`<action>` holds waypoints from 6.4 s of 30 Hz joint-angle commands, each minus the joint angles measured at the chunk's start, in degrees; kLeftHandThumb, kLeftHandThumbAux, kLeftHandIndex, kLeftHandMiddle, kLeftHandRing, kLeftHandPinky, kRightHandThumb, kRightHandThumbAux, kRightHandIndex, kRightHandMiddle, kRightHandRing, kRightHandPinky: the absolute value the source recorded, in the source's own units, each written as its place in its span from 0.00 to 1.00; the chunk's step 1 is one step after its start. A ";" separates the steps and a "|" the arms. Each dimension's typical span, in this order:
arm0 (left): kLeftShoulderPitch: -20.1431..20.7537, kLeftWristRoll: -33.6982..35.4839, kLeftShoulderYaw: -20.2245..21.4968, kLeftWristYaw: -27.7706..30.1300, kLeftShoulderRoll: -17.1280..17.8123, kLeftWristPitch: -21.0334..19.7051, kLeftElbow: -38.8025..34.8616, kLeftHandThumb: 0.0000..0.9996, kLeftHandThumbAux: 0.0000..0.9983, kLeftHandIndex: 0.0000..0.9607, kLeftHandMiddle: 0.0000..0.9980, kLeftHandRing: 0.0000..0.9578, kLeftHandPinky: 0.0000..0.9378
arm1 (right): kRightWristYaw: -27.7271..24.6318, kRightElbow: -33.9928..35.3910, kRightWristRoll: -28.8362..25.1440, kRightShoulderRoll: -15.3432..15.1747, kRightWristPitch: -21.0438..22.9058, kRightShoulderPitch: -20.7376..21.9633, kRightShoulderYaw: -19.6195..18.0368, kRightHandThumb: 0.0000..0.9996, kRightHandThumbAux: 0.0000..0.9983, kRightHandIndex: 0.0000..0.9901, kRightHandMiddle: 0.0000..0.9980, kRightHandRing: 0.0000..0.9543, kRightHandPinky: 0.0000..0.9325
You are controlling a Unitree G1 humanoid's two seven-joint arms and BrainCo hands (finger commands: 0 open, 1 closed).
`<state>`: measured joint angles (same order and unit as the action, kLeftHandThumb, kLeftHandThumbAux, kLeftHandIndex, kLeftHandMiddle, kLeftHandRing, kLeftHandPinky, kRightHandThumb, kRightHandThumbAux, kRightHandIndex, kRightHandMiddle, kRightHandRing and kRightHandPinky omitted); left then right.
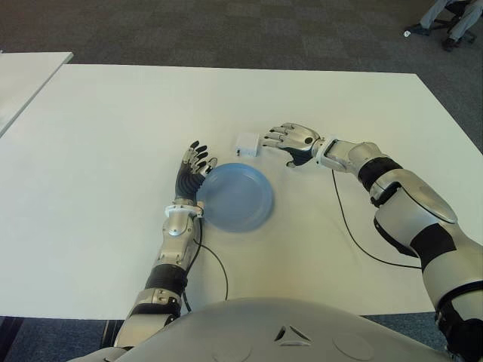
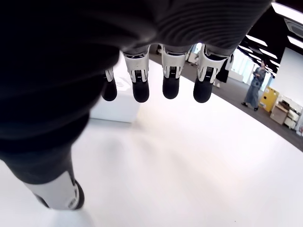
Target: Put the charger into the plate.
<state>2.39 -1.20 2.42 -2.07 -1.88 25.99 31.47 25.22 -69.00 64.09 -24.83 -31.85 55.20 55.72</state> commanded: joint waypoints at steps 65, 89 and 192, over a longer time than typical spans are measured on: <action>-3.80 -0.18 -0.33 -0.86 -0.49 -2.53 -0.38 0.00 0.58 0.11 0.17 0.18 0.20 | -2.63 -3.59 -1.59 7.02 0.11 -1.27 -1.51 0.00 0.59 0.00 0.00 0.00 0.00; -5.56 -0.21 -0.85 -0.76 -1.01 -3.39 -3.46 0.00 0.58 0.11 0.18 0.19 0.22 | -10.48 -4.69 -5.48 8.16 -4.58 -2.60 -3.09 0.03 0.62 0.00 0.00 0.00 0.00; -2.43 1.72 1.86 0.67 1.68 -3.17 2.80 0.00 0.58 0.10 0.17 0.18 0.21 | -33.18 30.29 -14.47 -30.60 -24.39 -21.69 -17.82 0.00 0.56 0.00 0.02 0.03 0.00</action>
<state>1.72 0.03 3.88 -2.01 -0.58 25.04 31.28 -4.53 -39.91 49.83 -53.65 -55.44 37.12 38.05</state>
